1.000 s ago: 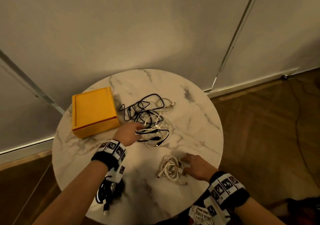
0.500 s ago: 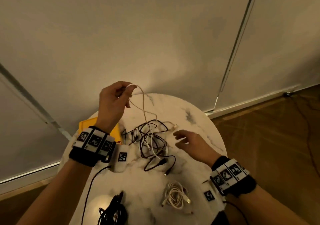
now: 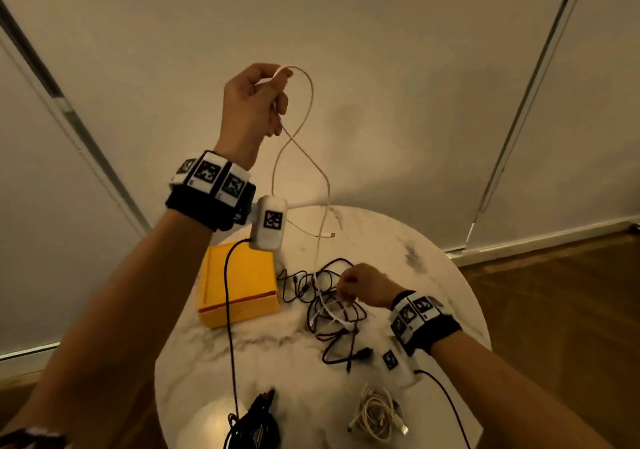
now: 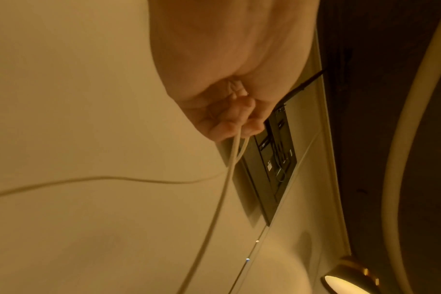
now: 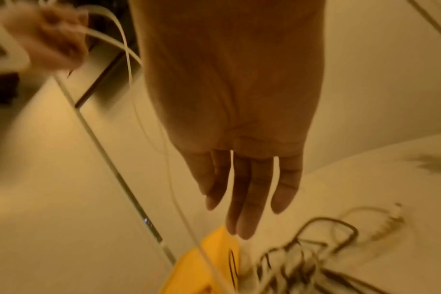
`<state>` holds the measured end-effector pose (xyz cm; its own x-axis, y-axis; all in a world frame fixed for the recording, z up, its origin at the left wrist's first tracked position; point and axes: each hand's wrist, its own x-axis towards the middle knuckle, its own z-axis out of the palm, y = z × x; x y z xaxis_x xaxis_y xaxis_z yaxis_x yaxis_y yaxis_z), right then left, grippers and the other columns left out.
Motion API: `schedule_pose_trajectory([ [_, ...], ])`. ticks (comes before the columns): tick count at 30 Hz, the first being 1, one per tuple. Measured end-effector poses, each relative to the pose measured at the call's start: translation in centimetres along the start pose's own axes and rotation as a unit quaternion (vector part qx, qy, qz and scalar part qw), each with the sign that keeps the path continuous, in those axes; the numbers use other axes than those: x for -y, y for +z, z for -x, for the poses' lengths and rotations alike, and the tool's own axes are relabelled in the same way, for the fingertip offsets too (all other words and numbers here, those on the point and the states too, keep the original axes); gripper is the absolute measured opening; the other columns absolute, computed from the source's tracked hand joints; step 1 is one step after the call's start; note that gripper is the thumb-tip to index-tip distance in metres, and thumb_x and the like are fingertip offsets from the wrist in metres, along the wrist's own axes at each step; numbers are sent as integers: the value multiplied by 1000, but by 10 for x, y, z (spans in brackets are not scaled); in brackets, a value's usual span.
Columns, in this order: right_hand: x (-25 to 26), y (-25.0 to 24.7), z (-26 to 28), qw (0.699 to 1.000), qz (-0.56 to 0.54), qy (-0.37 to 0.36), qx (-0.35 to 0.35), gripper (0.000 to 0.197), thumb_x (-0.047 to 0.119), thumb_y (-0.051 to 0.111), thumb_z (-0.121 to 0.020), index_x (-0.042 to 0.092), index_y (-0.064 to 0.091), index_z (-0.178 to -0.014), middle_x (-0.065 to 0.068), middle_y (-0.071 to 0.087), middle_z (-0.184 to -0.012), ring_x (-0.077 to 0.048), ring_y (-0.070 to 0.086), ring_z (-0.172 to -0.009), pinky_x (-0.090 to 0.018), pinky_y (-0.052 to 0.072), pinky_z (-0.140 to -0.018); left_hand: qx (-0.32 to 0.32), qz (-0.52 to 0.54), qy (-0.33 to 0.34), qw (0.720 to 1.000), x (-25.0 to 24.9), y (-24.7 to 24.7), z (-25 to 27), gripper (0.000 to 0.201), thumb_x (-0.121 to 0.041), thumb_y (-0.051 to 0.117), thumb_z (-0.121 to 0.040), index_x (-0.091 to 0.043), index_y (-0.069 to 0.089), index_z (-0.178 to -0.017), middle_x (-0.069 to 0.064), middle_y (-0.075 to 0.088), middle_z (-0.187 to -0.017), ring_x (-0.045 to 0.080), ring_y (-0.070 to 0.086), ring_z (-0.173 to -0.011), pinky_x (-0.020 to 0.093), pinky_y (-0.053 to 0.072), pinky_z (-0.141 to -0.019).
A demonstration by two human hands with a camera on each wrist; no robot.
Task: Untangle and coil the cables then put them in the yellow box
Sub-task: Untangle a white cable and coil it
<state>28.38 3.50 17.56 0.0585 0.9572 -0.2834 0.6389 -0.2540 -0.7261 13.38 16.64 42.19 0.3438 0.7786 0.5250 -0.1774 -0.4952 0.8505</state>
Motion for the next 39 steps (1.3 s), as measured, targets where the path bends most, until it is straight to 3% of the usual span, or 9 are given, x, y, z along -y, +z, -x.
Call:
schedule_pose_trajectory([
  [4, 33, -48, 8, 991, -94, -58, -79, 12, 8, 57, -93, 3, 66, -99, -19, 73, -91, -23, 69, -69, -13, 46, -54, 16, -7, -99, 995, 20, -6, -4, 3, -9, 57, -94, -7, 57, -96, 1, 56, -56, 12, 41, -35, 24, 38, -42],
  [9, 95, -74, 20, 957, -196, -171, -132, 37, 8, 62, -91, 11, 52, -126, -10, 69, -108, -25, 70, -71, -30, 52, -62, 164, -66, -156, 972, 37, 4, 47, 10, -16, 57, -96, -8, 62, -93, 6, 57, -60, 17, 46, -39, 23, 42, -42],
  [14, 134, -92, 30, 884, -408, -180, -140, 26, 3, 48, -92, 1, 61, -115, -14, 70, -92, -33, 66, -69, -32, 45, -62, 218, -104, -130, 962, 44, -3, 86, 22, -18, 53, -99, 1, 62, -100, 5, 60, -68, 22, 47, -43, 29, 40, -48],
  [21, 135, -119, 54, 876, -343, -242, -237, 20, 16, 56, -96, 5, 68, -86, -9, 73, -79, -24, 68, -76, -28, 45, -65, 219, -153, -126, 955, 57, -33, 119, 3, -13, 63, -93, -13, 63, -96, 2, 59, -71, 14, 42, -47, 26, 36, -47],
  [24, 130, -145, 80, 840, -371, -285, -275, 17, 12, 56, -95, 5, 68, -86, -6, 71, -76, -20, 64, -69, -28, 45, -63, 187, -222, -91, 952, 82, -41, 133, 6, -18, 68, -89, -16, 63, -87, 0, 63, -74, 8, 51, -56, 25, 41, -56],
  [29, 79, -212, 110, 718, -537, -288, -336, 8, 22, 70, -85, 15, 68, -81, 2, 66, -77, -11, 58, -68, -24, 45, -66, 247, -434, -109, 860, 128, -79, 155, 18, -26, 62, -92, -23, 72, -77, -6, 69, -72, 11, 61, -65, 37, 51, -64],
  [32, 29, -226, 109, 732, -548, -213, -343, 10, 31, 66, -86, 21, 67, -83, 9, 67, -72, -5, 60, -66, -19, 46, -65, 240, -418, -140, 865, 153, -110, 175, 19, -26, 64, -92, -25, 72, -74, -5, 71, -75, 13, 63, -73, 36, 50, -67],
  [35, -17, -192, 101, 794, -510, -114, -309, 9, 25, 68, -84, 17, 68, -85, 6, 70, -70, -5, 65, -67, -18, 52, -62, 132, -282, -231, 922, 160, -138, 186, 40, -46, 54, -88, -18, 71, -67, -4, 71, -68, 11, 66, -73, 35, 49, -73],
  [39, -55, -98, 71, 900, -343, 44, -263, 18, 17, 60, -92, 3, 68, -85, -17, 71, -75, -13, 64, -49, -21, 50, -46, -97, -48, -343, 933, 143, -162, 207, 49, -37, 48, -98, -14, 43, -55, 2, 39, -44, 18, 39, -38, 25, 36, -43],
])
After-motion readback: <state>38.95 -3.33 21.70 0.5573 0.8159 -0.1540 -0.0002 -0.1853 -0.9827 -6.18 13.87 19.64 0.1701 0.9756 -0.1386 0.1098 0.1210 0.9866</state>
